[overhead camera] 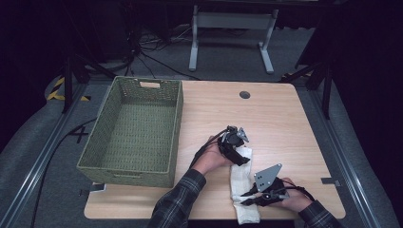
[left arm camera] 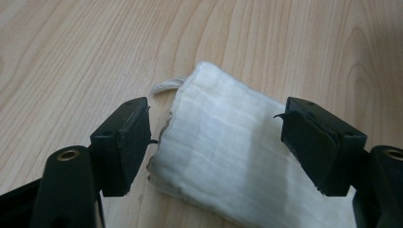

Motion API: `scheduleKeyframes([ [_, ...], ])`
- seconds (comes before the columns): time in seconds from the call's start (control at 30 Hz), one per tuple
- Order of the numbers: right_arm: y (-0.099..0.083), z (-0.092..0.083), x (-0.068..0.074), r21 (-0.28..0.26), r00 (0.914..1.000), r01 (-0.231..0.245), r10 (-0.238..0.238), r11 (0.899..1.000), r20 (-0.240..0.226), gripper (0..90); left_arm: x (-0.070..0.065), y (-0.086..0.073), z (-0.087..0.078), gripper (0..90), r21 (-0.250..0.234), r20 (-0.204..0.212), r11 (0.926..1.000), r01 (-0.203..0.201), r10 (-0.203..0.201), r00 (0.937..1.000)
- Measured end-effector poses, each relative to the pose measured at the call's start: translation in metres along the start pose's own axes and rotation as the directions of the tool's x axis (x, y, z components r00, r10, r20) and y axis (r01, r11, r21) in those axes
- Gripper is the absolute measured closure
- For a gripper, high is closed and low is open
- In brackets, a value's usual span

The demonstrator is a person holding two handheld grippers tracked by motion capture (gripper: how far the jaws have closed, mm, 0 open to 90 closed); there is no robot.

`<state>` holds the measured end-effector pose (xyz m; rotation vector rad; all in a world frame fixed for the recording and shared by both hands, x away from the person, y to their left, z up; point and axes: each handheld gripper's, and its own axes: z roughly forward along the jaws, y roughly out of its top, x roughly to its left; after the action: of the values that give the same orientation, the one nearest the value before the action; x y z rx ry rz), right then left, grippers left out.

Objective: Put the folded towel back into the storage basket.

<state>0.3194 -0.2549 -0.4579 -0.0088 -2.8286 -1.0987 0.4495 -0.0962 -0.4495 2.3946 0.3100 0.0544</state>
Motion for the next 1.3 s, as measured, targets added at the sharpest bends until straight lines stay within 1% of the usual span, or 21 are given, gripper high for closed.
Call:
scheduleKeyframes([
  [0.07, 0.000, 0.000, 0.000, 0.000, 1.0000, -0.001, 0.001, 1.000, 0.000, 80.8, 0.003, 0.000, 0.004, 25.5, 0.011, -0.003, 0.9999, 0.002, -0.002, 1.0000],
  [0.17, 0.000, 0.000, 0.000, 0.002, 1.0000, 0.000, 0.000, 1.000, 0.000, 80.8, 0.005, -0.001, 0.009, 26.0, 0.041, 0.015, 0.9991, -0.012, 0.011, 0.9998],
  [0.23, 0.000, 0.000, 0.000, 0.002, 1.0000, 0.000, 0.000, 1.000, 0.002, 80.8, 0.005, -0.001, 0.009, 26.8, 0.036, 0.022, 0.9992, -0.016, 0.015, 0.9996],
  [0.27, 0.000, 0.000, 0.000, 0.002, 1.0000, -0.001, 0.001, 1.000, -0.001, 80.8, 0.005, -0.001, 0.009, 29.6, 0.035, 0.024, 0.9992, -0.019, 0.018, 0.9995],
  [0.3, 0.000, 0.000, -0.001, 0.002, 1.0000, 0.001, -0.001, 1.000, -0.001, 80.8, 0.005, -0.001, 0.008, 32.0, 0.036, 0.034, 0.9984, -0.043, 0.042, 0.9985],
  [0.37, 0.000, 0.000, -0.001, 0.002, 1.0000, -0.001, 0.001, 1.000, -0.002, 80.8, 0.005, -0.002, 0.007, 40.0, 0.036, 0.040, 0.9982, -0.048, 0.047, 0.9981],
  [0.4, 0.000, 0.000, -0.001, 0.002, 1.0000, -0.001, 0.001, 1.000, -0.003, 80.8, 0.004, -0.001, 0.006, 40.0, 0.040, 0.050, 0.9978, -0.053, 0.051, 0.9974],
  [0.47, 0.000, 0.000, -0.001, 0.001, 1.0000, -0.004, 0.004, 1.000, -0.008, 80.8, 0.003, -0.001, 0.006, 48.0, 0.044, 0.058, 0.9971, -0.062, 0.059, 0.9966],
  [0.5, 0.000, 0.000, -0.001, 0.001, 0.9999, -0.005, 0.005, 1.000, -0.010, 80.8, 0.003, -0.001, 0.005, 52.4, 0.048, 0.068, 0.9960, -0.076, 0.072, 0.9950],
  [0.53, 0.000, 0.000, -0.001, 0.001, 0.9999, -0.007, 0.007, 1.000, -0.008, 80.8, 0.002, -0.001, 0.005, 63.1, 0.043, 0.093, 0.9957, -0.082, 0.078, 0.9926],
  [0.57, 0.000, 0.000, -0.001, 0.002, 0.9999, -0.008, 0.008, 1.000, -0.008, 80.8, 0.003, -0.001, 0.004, 67.2, 0.042, 0.112, 0.9957, -0.083, 0.078, 0.9907],
  [0.6, 0.000, 0.000, -0.001, 0.002, 0.9999, -0.008, 0.008, 1.000, -0.008, 80.8, 0.003, -0.001, 0.004, 72.6, 0.042, 0.112, 0.9957, -0.083, 0.078, 0.9907],
  [0.63, 0.000, 0.000, -0.002, 0.001, 0.9999, -0.009, 0.009, 1.000, -0.008, 80.8, 0.002, -0.001, 0.005, 75.5, 0.040, 0.126, 0.9958, -0.083, 0.077, 0.9890],
  [0.73, 0.000, 0.000, -0.002, 0.002, 0.9997, -0.020, 0.020, 1.000, -0.013, 80.9, 0.003, -0.002, 0.005, 79.5, 0.039, 0.143, 0.9958, -0.083, 0.077, 0.9867],
  [0.93, 0.003, -0.004, -0.006, -0.018, 0.9984, -0.050, 0.050, 0.999, -0.027, 81.1, 0.002, -0.001, 0.000, 80.7, 0.058, 0.140, 0.9967, -0.058, 0.049, 0.9889],
  [1.0, 0.004, -0.006, -0.007, -0.027, 0.9982, -0.055, 0.055, 0.998, -0.023, 81.2, 0.002, 0.000, -0.006, 80.7, 0.048, 0.121, 0.9974, -0.053, 0.047, 0.9916],
  [1.07, 0.006, -0.008, -0.007, -0.030, 0.9982, -0.058, 0.057, 0.998, -0.020, 81.2, 0.001, 0.000, -0.009, 80.7, 0.039, 0.118, 0.9984, -0.040, 0.035, 0.9924],
  [1.1, 0.007, -0.010, -0.008, -0.038, 0.9983, -0.058, 0.057, 0.998, -0.015, 81.2, 0.001, 0.001, -0.012, 80.8, 0.038, 0.115, 0.9981, -0.049, 0.045, 0.9923],
  [1.2, 0.011, -0.017, -0.010, -0.053, 0.9978, -0.066, 0.066, 0.996, 0.001, 81.2, -0.002, 0.004, -0.021, 80.8, 0.018, 0.117, 0.9990, -0.040, 0.038, 0.9925],
  [1.23, 0.012, -0.019, -0.011, -0.063, 0.9976, -0.070, 0.070, 0.996, 0.002, 81.2, -0.002, 0.006, -0.024, 80.8, 0.019, 0.112, 0.9986, -0.048, 0.046, 0.9926],
  [1.3, 0.016, -0.023, -0.013, -0.069, 0.9974, -0.069, 0.071, 0.995, 0.014, 81.2, -0.002, 0.008, -0.030, 80.8, 0.014, 0.110, 0.9992, -0.036, 0.035, 0.9933],
])
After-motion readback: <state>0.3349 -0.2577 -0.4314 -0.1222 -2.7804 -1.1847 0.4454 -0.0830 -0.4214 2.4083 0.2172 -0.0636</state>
